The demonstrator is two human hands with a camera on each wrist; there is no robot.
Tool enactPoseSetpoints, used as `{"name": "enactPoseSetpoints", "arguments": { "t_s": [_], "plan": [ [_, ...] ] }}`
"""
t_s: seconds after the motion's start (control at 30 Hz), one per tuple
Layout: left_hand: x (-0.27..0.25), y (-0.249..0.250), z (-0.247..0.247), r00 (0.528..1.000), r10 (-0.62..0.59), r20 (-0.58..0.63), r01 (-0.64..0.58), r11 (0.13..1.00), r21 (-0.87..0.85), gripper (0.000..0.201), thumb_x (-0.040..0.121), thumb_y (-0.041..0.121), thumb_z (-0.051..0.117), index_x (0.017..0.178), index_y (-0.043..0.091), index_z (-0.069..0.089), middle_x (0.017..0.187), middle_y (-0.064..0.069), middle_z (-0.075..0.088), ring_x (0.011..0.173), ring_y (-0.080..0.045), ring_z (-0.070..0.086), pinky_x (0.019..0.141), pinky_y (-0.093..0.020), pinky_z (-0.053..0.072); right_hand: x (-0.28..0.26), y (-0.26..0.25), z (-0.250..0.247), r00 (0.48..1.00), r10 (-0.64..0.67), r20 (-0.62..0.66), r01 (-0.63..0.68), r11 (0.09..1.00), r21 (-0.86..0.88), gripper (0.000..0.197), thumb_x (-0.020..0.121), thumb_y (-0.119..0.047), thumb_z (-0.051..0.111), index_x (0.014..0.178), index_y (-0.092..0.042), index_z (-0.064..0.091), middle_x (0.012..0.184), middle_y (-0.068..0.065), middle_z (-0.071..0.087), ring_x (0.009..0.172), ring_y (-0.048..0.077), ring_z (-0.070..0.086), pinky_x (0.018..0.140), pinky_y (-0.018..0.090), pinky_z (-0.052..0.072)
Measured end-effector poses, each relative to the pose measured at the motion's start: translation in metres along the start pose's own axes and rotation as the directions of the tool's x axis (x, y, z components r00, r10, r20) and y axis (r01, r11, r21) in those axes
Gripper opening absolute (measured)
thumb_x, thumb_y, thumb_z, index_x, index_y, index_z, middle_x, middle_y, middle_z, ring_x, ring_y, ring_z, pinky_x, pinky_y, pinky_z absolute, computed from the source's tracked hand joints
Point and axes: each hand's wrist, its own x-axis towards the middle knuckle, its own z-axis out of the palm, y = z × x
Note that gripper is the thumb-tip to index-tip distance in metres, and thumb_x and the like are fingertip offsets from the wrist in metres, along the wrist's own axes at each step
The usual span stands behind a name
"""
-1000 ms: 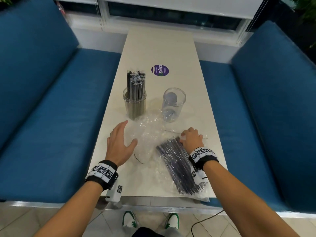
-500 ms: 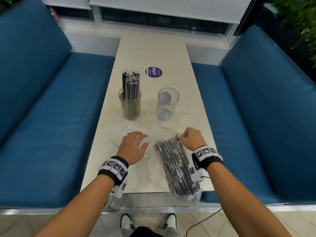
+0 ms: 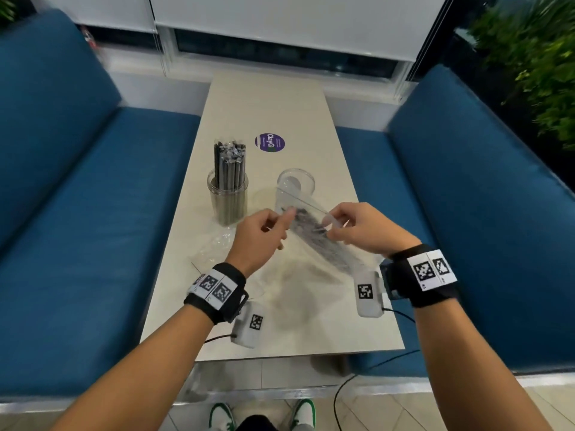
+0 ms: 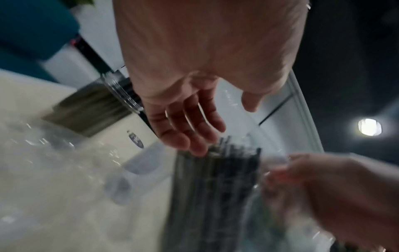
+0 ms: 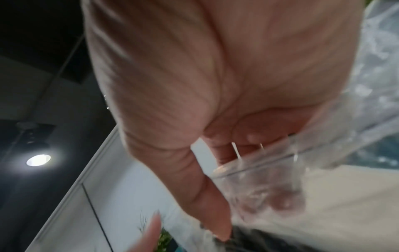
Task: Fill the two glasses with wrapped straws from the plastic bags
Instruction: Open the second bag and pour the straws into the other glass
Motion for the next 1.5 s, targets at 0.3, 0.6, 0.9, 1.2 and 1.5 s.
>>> {"name": "enactPoseSetpoints", "arguments": {
  "t_s": [0.3,0.6,0.9,1.2,1.5],
  "plan": [
    [0.009,0.013,0.013,0.99,-0.126,0.054,0.133,0.981,-0.14,0.013,0.1,0.013,0.073,0.091,0.004,0.078,0.084,-0.013,0.077,0.078,-0.027,0.078,0.071,-0.047,0.068,-0.009,-0.008,0.054,0.999,-0.008,0.052,0.008,1.0,-0.003,0.031,0.096,-0.049,0.068,0.094,-0.019,0.065,0.096,0.0,0.071,0.083,0.014,0.061,0.079,0.032,0.052],
    [0.005,0.025,0.015,0.981,-0.047,0.191,0.058,0.997,-0.051,0.024,0.109,0.008,0.057,0.111,0.008,0.08,0.102,-0.004,0.069,0.089,-0.03,0.072,0.08,-0.05,0.067,0.014,-0.018,0.05,0.964,-0.063,-0.259,0.097,0.988,0.121,0.016,0.095,-0.027,0.074,0.093,-0.012,0.078,0.074,-0.003,0.074,0.064,0.008,0.067,0.069,0.024,0.056],
    [0.007,0.029,0.01,0.964,-0.2,0.178,0.25,0.909,-0.333,0.013,0.104,0.014,0.068,0.102,0.002,0.071,0.09,-0.014,0.075,0.074,-0.024,0.077,0.064,-0.041,0.066,0.015,-0.012,0.053,0.986,0.045,-0.159,0.038,0.875,0.483,0.023,0.088,-0.018,0.083,0.083,-0.002,0.068,0.073,0.016,0.074,0.058,0.02,0.069,0.055,0.027,0.055],
    [0.009,0.032,0.016,0.984,-0.155,0.088,0.173,0.949,-0.264,0.02,0.104,0.006,0.064,0.087,0.001,0.073,0.081,-0.017,0.072,0.071,-0.022,0.071,0.059,-0.039,0.065,0.014,-0.018,0.063,0.968,0.102,-0.23,0.029,0.861,0.508,0.026,0.095,-0.011,0.061,0.074,0.004,0.061,0.063,0.006,0.062,0.055,0.017,0.056,0.055,0.032,0.048],
    [0.012,0.033,0.015,0.963,-0.241,0.124,0.27,0.825,-0.496,0.023,0.111,0.006,0.051,0.096,-0.002,0.066,0.09,-0.02,0.074,0.082,-0.029,0.075,0.073,-0.036,0.067,0.01,-0.008,0.063,0.922,0.257,-0.291,0.008,0.737,0.675,0.026,0.103,-0.02,0.057,0.083,-0.003,0.059,0.076,0.011,0.066,0.063,0.024,0.066,0.054,0.035,0.057]
  ]
}}
